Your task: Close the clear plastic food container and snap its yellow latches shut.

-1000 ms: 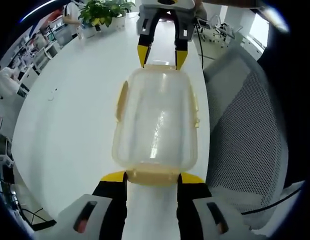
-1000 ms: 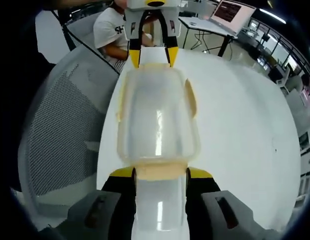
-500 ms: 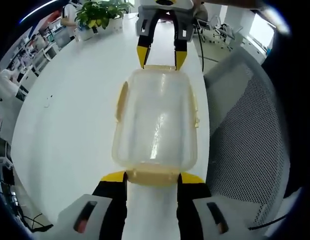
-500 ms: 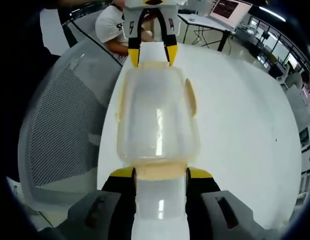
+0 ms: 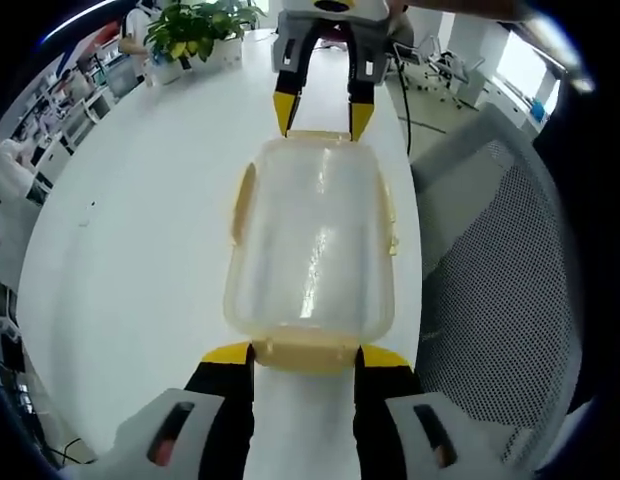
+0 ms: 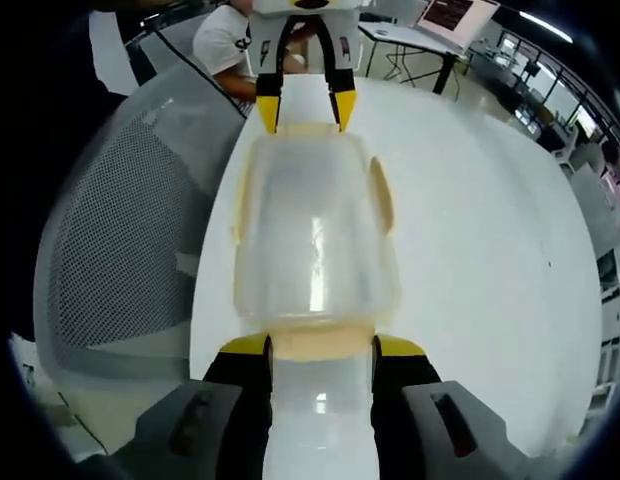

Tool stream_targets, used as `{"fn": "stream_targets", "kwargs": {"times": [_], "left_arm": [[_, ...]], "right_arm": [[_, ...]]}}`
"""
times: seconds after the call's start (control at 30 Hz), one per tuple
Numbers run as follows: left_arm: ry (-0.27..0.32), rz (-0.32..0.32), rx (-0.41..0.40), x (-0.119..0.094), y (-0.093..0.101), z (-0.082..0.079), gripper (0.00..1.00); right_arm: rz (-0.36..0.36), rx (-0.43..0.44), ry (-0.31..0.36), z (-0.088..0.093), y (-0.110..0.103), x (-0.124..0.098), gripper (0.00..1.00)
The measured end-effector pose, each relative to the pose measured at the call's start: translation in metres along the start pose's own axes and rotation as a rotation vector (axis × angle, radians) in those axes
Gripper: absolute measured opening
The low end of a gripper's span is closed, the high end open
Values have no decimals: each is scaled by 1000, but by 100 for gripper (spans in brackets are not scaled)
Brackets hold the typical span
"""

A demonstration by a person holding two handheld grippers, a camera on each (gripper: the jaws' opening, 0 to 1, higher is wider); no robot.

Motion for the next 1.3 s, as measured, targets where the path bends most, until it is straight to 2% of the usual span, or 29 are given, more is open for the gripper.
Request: {"fn": "stream_targets", "kwargs": {"times": [0.5, 1.3], "left_arm": [[37, 13, 0, 15, -2, -18, 33], [80, 27, 35, 48, 6, -53, 33]], "right_arm": [[11, -7, -33, 16, 6, -17, 35], [47, 12, -90, 53, -1, -45, 35]]}}
Point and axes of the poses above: the point that each gripper's makers call its tool centre point, and the gripper's own axes: x roughly forward along the fingers, y roughly to its right, z roughly out of its underside, the point moved 7 cm from there along -x, roughly backward along the fingers, and after that the axes turned 15 degrees about y, right-handed, at the moved point
